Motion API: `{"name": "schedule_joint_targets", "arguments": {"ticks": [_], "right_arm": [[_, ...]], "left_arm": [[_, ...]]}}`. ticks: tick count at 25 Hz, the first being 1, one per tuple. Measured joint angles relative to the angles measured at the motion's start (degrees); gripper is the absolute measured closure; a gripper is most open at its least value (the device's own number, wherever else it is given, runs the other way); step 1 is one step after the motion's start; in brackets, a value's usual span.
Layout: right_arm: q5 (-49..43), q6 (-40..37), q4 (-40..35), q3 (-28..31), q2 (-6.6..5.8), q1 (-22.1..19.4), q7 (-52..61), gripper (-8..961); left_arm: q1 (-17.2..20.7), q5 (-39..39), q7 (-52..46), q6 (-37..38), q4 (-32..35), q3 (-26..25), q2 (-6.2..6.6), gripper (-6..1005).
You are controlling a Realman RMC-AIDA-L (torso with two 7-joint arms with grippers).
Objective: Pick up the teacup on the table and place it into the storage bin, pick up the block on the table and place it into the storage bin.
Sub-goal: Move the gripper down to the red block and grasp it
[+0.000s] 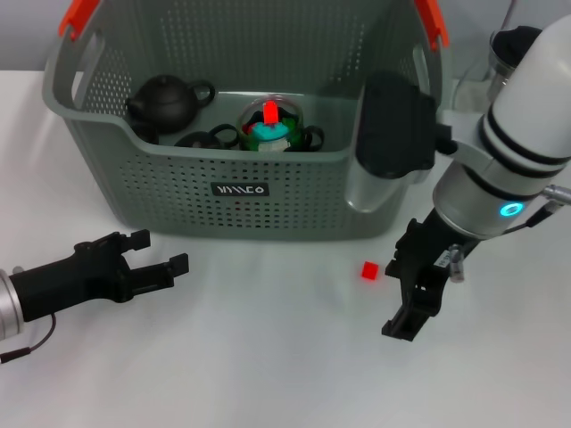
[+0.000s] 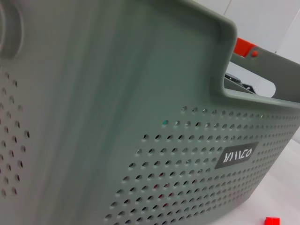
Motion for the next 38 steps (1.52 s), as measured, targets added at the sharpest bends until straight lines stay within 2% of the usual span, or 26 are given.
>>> {"name": "schedule_joint_targets", "arguments": {"ticks": [14, 22, 30, 38], "right_arm": [[-2.57, 13.60, 7.04, -9.22, 0.29, 1.18, 1.30, 98], [-1.34, 18.01, 11.97, -9.74, 0.49, 2.79, 1.62, 98], [1.83, 20.91, 19.80, -9.28, 0.48, 7.06, 2.70, 97], [1.85, 22.19, 21.50, -9.62, 0.52, 7.95, 3.88, 97]], "left_arm": [[0.17, 0.00, 0.01, -0.09, 0.00, 0.00, -0.08, 78], [0.17, 0.00, 0.01, -0.09, 0.00, 0.01, -0.09, 78], [0.24, 0.00, 0.01, -0.56, 0.00, 0.00, -0.17, 79], [0.25, 0.00, 0.01, -0.83, 0.00, 0.01, -0.18, 79]]}}
